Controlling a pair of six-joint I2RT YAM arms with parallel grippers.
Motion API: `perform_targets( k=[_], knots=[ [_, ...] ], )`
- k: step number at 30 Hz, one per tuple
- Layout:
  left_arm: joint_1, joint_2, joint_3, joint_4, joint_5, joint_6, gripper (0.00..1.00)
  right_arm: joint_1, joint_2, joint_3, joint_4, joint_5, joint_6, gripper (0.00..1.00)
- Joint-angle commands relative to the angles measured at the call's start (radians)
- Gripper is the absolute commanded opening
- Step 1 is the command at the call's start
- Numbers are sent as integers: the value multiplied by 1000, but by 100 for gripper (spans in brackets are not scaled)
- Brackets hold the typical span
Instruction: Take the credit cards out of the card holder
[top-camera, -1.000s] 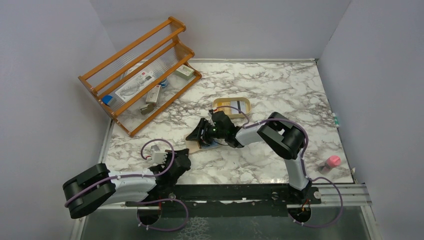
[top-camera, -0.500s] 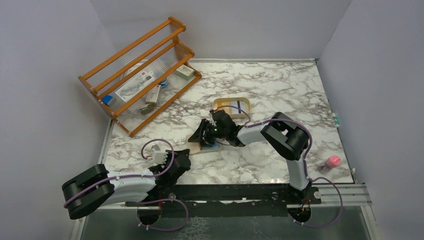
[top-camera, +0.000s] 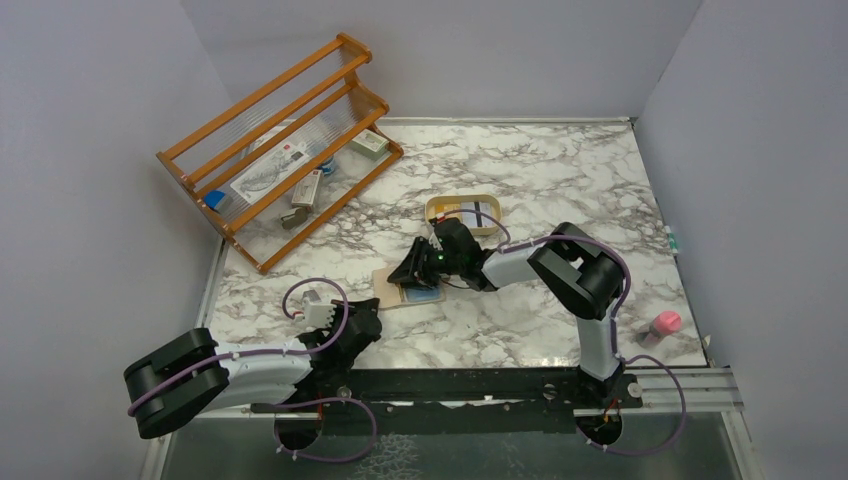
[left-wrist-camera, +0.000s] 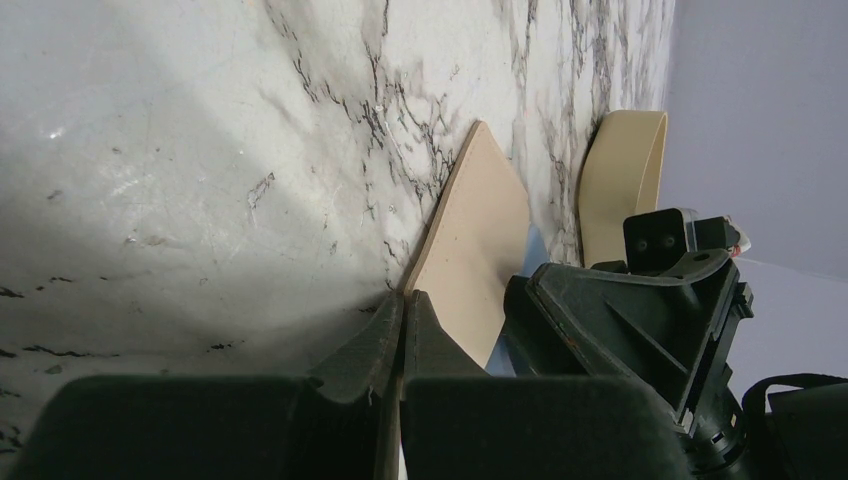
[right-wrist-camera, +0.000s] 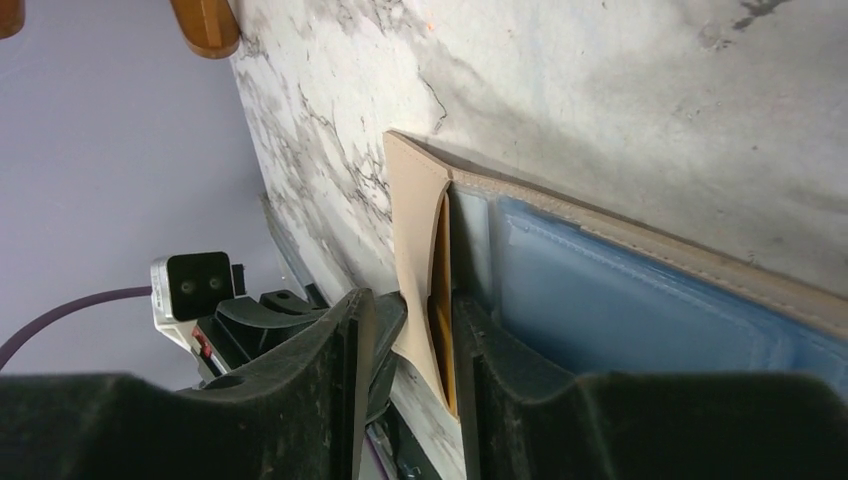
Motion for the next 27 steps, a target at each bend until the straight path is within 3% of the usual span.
perform_targets(
  k=[1,27],
  knots=[
    [-5,26,-59,-109,71,23,0,-3,-28,-11,19,-31,-7,38],
    [-4,30,-65,-102,75,25,0,-10,-25,-86,160,2,18,18]
  ],
)
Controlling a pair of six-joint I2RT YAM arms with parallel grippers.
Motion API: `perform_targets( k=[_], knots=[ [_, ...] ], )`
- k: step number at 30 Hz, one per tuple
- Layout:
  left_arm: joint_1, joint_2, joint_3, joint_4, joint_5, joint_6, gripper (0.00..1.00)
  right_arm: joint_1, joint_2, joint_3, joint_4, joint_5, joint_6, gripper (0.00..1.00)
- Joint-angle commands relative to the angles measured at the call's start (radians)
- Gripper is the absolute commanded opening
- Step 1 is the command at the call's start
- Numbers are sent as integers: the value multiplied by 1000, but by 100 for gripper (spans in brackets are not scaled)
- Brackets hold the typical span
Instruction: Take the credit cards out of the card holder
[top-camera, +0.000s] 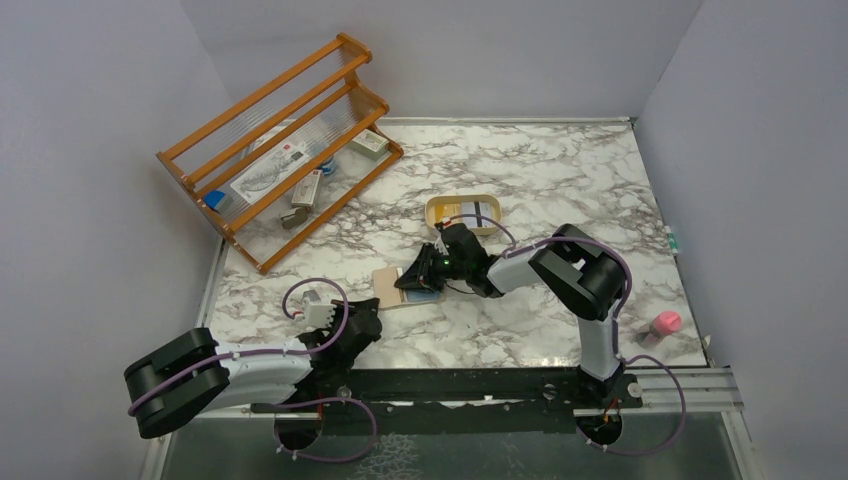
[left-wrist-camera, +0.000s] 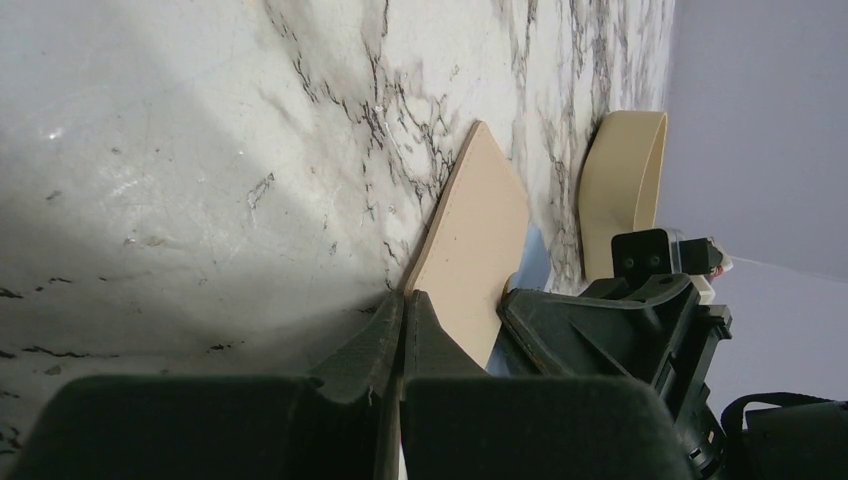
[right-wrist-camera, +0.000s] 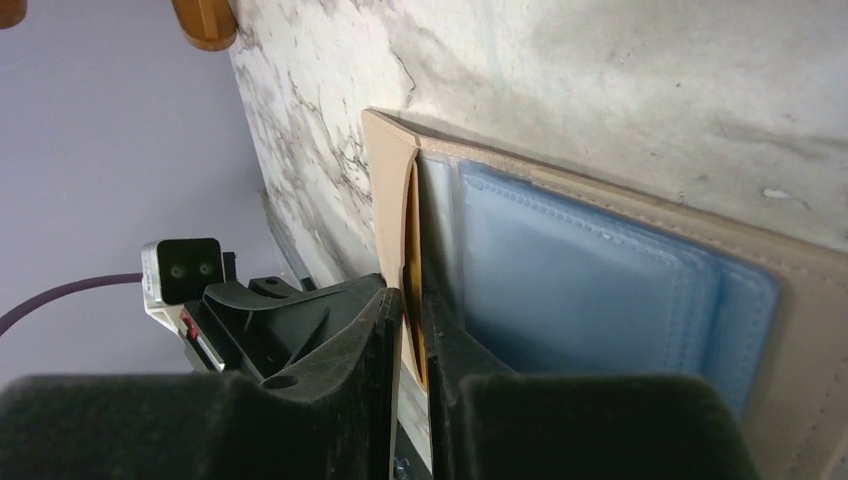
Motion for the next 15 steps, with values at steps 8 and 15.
perform_targets(
  k=[8,15],
  knots=[
    [-4,28,-67,-99,74,25,0,-4,-4,-15,160,9,42,2],
    [-4,26,-68,-101,77,26,0,-11,-19,-35,216,35,56,1]
  ],
)
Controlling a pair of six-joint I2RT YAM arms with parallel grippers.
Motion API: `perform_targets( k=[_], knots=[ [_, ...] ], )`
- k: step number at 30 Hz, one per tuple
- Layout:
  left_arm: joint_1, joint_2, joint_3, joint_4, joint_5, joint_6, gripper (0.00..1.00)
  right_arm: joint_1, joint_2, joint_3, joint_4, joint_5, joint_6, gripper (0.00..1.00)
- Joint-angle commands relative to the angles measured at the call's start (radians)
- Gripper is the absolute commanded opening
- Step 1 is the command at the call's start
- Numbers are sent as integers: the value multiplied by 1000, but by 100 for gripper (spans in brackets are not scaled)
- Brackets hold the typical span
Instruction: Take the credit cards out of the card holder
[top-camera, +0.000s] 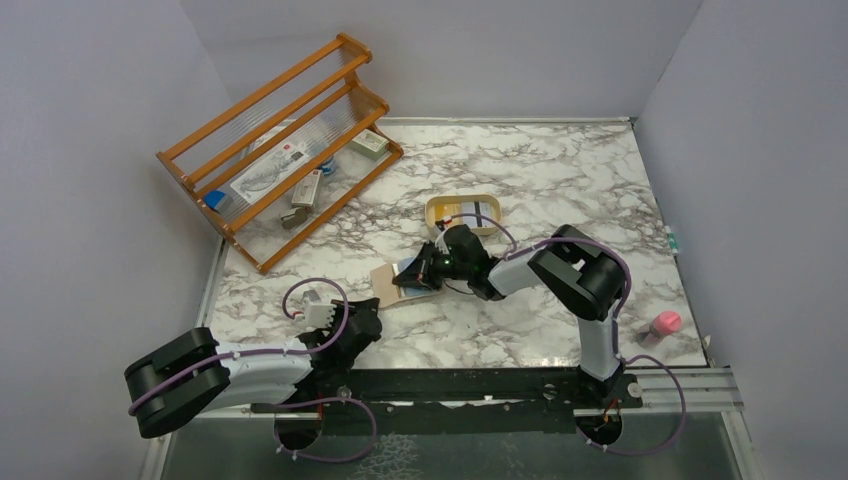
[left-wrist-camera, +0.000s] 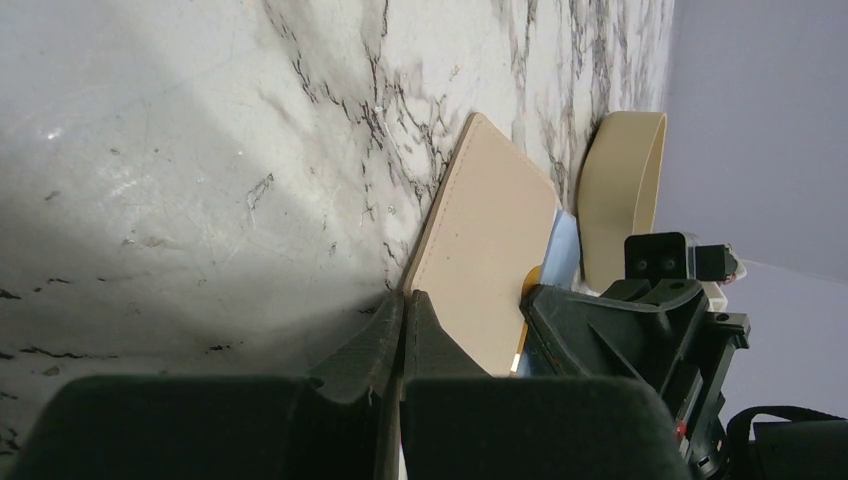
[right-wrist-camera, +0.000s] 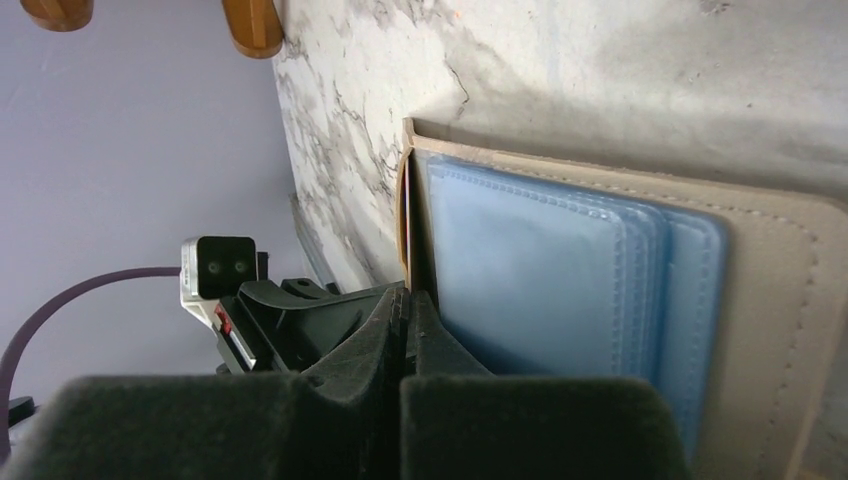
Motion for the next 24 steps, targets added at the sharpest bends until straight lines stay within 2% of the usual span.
perform_targets(
  k=[1,11,24],
  knots=[
    [-4,20,-68,-106,75,27,0,-14,-24,-18,104,30,23,1],
    [-4,25,-66,-103,75,29,0,-105,-91,-94,44,16,-38,1],
    [-4,47,-61,-94,72,30,0,-123,-97,-103,-24,-19,-96,1]
  ],
)
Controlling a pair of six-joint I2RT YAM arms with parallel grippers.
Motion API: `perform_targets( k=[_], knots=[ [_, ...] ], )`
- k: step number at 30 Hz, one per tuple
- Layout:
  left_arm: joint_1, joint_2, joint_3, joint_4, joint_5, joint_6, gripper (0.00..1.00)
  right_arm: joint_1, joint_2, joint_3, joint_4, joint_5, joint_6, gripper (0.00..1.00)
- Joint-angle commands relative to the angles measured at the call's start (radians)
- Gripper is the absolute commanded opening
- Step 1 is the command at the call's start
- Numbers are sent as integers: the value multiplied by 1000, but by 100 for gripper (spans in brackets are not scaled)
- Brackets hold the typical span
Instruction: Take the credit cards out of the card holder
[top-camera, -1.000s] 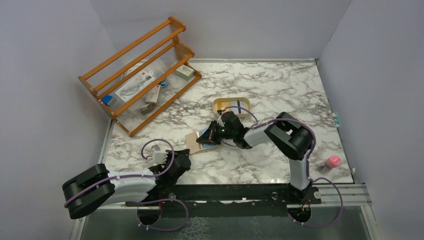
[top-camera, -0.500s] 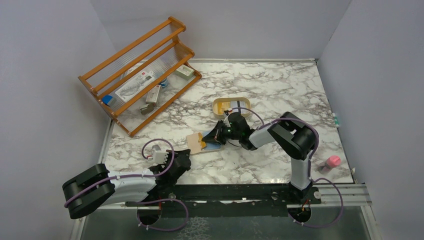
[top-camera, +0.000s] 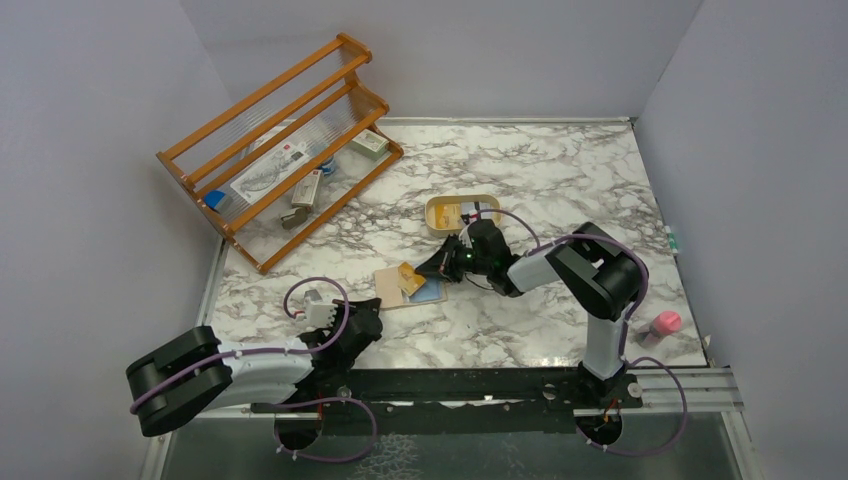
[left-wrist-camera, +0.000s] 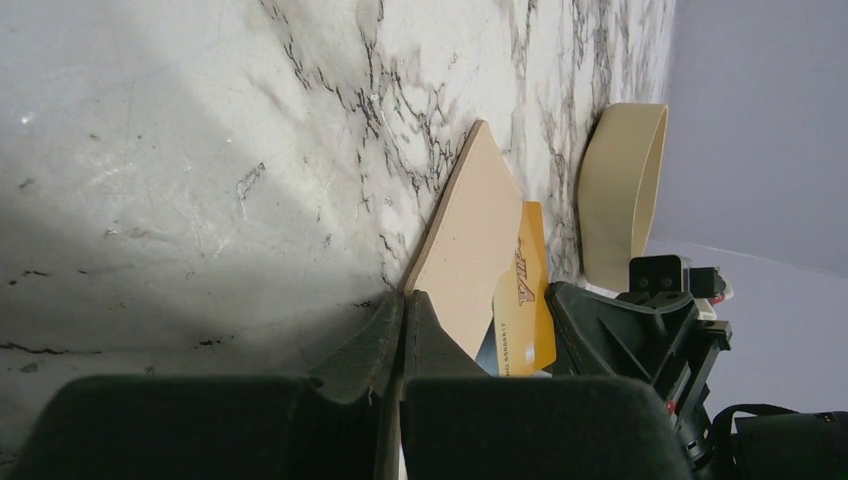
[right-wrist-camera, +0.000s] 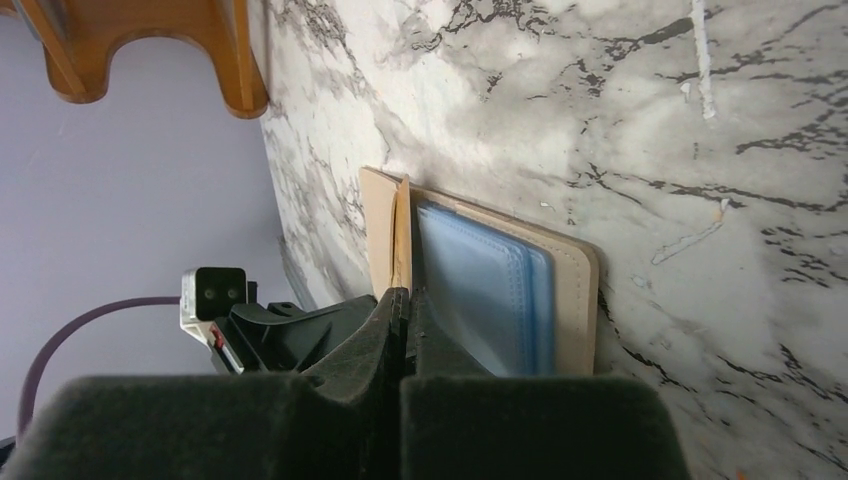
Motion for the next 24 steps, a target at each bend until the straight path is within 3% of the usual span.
perform_targets(
  k=[1,13,21,24],
  knots=[
    [-4,39,-63,-109,57,29,0,-6,-23,6,-44,-31,-51,1],
    [-4,70,-60,-87,64,28,0,5,91,86,-12,-193,-67,8],
    [-4,84,-61,-77,67,27,0,26,152,114,37,-254,-36,32],
    [-4,79,-63,-80,66,26,0,26,155,110,41,-256,-33,25]
  ],
)
